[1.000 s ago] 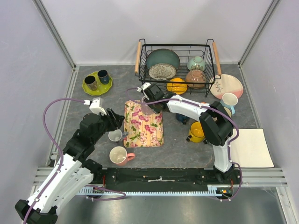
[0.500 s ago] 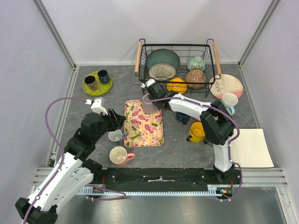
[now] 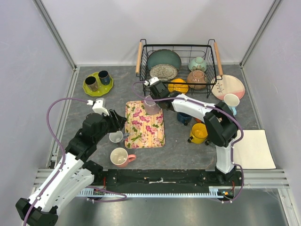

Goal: Turn the mug right side up

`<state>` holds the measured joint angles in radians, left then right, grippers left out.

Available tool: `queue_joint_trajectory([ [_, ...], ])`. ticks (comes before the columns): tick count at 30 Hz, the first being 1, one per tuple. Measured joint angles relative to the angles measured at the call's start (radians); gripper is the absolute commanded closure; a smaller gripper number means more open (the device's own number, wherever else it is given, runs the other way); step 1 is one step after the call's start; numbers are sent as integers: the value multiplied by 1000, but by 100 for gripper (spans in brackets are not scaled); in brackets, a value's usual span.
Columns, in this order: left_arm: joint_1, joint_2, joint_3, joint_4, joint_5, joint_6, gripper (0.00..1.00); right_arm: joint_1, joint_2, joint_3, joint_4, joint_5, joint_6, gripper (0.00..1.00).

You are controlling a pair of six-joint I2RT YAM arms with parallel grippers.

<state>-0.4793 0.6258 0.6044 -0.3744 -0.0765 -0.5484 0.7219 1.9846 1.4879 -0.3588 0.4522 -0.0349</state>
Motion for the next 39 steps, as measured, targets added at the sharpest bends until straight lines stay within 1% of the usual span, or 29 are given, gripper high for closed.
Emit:
queue_joint_trajectory([
  [1,0,0,0,0,0,0,44,4,-10,-8,1,0,5,45],
  [4,0,0,0,0,0,0,44,29,-77,-39,-12,-1,34,36],
  [5,0,0,0,0,0,1,44,40,-108,-45,-21,-3,45,35],
  [7,0,3,0,0,0,1,44,61,-180,-50,-35,-10,71,34],
  [12,0,19,0,0,9,2,45,87,-375,-72,-82,4,164,37],
  [15,0,27,0,1,32,3,47,83,-505,-161,-115,53,246,37],
  [17,0,43,0,3,64,3,47,79,-601,-260,-152,92,320,37],
  [22,-1,124,6,13,138,0,48,74,-727,-417,-248,114,455,33],
  [26,-1,154,6,18,169,-11,47,72,-750,-496,-281,111,539,30],
  [30,-1,153,6,37,187,-24,46,53,-742,-558,-280,83,593,30],
  [37,-1,147,6,35,187,-32,46,-21,-678,-614,-195,42,620,38],
  [39,-1,142,4,34,185,-32,46,-38,-654,-615,-164,31,618,38],
])
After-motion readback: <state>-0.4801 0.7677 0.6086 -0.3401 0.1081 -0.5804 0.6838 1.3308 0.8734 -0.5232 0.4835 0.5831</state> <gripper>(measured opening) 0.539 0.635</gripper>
